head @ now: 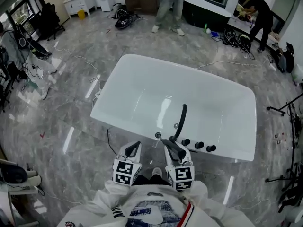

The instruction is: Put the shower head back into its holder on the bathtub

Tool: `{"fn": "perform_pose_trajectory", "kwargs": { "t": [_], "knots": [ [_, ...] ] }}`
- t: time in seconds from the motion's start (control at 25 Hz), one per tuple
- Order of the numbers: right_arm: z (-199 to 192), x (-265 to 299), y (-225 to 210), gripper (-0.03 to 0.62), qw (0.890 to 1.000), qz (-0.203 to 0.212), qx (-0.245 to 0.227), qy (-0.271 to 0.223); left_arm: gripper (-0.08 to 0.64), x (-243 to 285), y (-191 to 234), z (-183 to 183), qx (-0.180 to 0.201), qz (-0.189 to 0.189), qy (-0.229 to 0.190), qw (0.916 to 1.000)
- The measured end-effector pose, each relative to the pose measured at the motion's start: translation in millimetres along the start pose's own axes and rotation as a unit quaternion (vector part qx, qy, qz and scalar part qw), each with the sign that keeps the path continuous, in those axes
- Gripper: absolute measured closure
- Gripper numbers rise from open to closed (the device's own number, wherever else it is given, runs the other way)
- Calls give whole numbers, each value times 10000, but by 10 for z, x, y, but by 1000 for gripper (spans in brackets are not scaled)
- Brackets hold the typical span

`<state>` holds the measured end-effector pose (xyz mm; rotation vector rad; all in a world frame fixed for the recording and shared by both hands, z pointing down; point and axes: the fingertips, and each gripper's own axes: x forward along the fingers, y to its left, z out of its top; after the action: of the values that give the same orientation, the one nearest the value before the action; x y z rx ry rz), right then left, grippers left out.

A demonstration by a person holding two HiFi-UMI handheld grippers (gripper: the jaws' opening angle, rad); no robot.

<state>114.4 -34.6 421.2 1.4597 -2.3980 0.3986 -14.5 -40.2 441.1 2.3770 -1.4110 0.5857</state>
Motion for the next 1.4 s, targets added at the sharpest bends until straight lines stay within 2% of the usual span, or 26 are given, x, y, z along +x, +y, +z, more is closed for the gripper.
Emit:
{"fn": "perform_pose_trajectory", "kwargs": {
  "t": [0.4, 0.88, 1.4],
  "knots": [
    [-23, 203, -30, 456, 10000, -2, 27, 68, 560, 59, 158, -31, -149, 62, 27, 9999],
    [-179, 432, -98, 456, 9992, -177, 200, 310, 560, 302, 192, -151, -177, -147, 262, 9994],
    [-351, 672, -147, 456, 9970, -383, 372, 569, 560, 598, 334, -220, -33, -355, 351, 9987]
  ]
}}
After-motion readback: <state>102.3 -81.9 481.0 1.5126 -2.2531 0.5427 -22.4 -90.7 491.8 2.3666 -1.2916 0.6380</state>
